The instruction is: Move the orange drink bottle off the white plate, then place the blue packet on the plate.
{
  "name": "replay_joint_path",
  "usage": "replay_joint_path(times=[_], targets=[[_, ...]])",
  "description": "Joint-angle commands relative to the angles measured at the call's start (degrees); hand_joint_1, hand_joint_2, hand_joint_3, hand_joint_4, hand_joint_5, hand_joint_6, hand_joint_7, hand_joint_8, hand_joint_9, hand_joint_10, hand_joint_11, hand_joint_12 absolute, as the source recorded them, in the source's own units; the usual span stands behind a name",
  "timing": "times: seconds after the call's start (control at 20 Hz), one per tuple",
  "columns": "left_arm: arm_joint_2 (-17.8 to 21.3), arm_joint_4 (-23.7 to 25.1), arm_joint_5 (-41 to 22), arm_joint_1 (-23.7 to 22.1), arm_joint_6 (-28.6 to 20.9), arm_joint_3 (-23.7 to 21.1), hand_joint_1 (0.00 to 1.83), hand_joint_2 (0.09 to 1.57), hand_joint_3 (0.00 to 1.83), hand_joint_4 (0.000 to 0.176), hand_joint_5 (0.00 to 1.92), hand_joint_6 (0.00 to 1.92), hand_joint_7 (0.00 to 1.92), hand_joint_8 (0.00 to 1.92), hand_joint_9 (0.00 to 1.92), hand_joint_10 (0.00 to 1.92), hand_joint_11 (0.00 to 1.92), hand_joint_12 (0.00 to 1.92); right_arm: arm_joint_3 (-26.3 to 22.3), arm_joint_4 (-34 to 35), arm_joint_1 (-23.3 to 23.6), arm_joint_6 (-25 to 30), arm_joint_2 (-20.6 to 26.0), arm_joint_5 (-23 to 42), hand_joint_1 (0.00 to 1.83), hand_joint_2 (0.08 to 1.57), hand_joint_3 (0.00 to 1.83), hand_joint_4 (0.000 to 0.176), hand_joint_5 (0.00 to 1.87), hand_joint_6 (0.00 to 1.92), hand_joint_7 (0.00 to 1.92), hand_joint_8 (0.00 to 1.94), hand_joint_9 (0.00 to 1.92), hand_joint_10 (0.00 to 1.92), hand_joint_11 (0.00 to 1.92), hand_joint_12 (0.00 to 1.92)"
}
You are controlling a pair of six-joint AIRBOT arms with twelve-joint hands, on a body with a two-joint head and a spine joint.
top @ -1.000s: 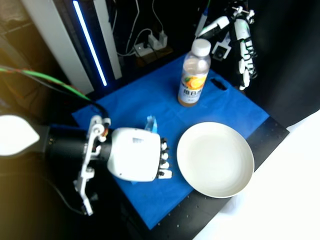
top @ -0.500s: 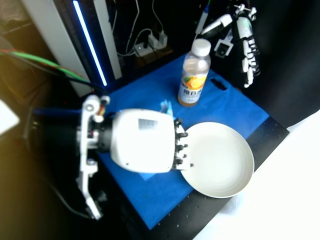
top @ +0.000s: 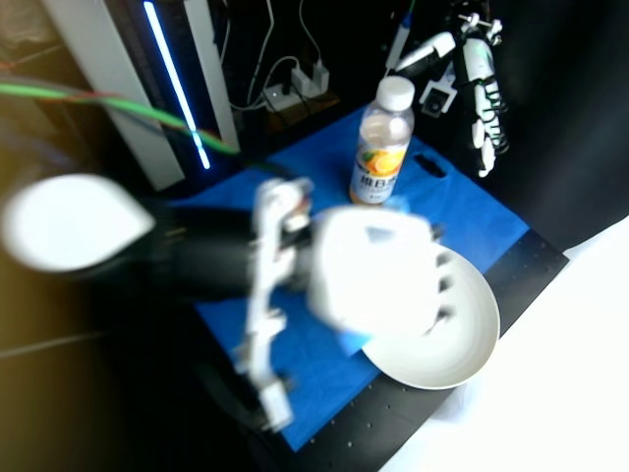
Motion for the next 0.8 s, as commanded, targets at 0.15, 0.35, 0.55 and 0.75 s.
replay_joint_path(times=[0.15, 0.35, 0.55, 0.75], targets=[[-1.2, -2.3, -7.2, -0.9, -0.5, 0.9, 0.16, 0.95, 0.0, 0.173, 0.0, 0.0, 0.03, 0.0, 0.05, 0.0, 0.0, 0.46, 3.0, 3.6, 0.9, 0.1, -2.5, -0.1, 1.28, 1.11, 0.0, 0.0, 1.03, 0.63, 1.0, 1.19, 0.94, 1.16, 0.79, 1.46], [-1.6, -2.1, -7.8, -0.9, -0.5, 0.8, 0.25, 0.97, 0.01, 0.169, 0.0, 0.0, 0.0, 0.0, 0.01, 0.0, 0.0, 0.22, 6.9, 3.6, 0.8, 0.2, -5.0, -0.6, 1.27, 1.08, 0.0, 0.0, 1.11, 0.58, 1.05, 1.08, 1.08, 0.8, 0.87, 1.33], [-2.8, -2.0, -8.2, -1.0, -0.5, 1.0, 0.18, 0.98, 0.0, 0.176, 0.0, 0.0, 0.0, 0.0, 0.02, 0.01, 0.02, 0.23, 9.3, 3.6, 0.8, 0.2, -7.4, -1.3, 1.24, 1.17, 0.0, 0.0, 0.94, 0.74, 0.85, 1.45, 0.82, 1.39, 0.74, 1.74], [-3.0, -2.0, -8.7, -1.4, -0.5, 1.0, 0.19, 1.03, 0.01, 0.176, 0.0, 0.0, 0.0, 0.0, 0.01, 0.0, 0.01, 0.24, 11.3, 3.3, 0.3, 0.2, -9.6, -2.1, 1.24, 1.17, 0.0, 0.0, 0.91, 0.84, 0.86, 1.42, 0.83, 1.3, 0.76, 1.64]])
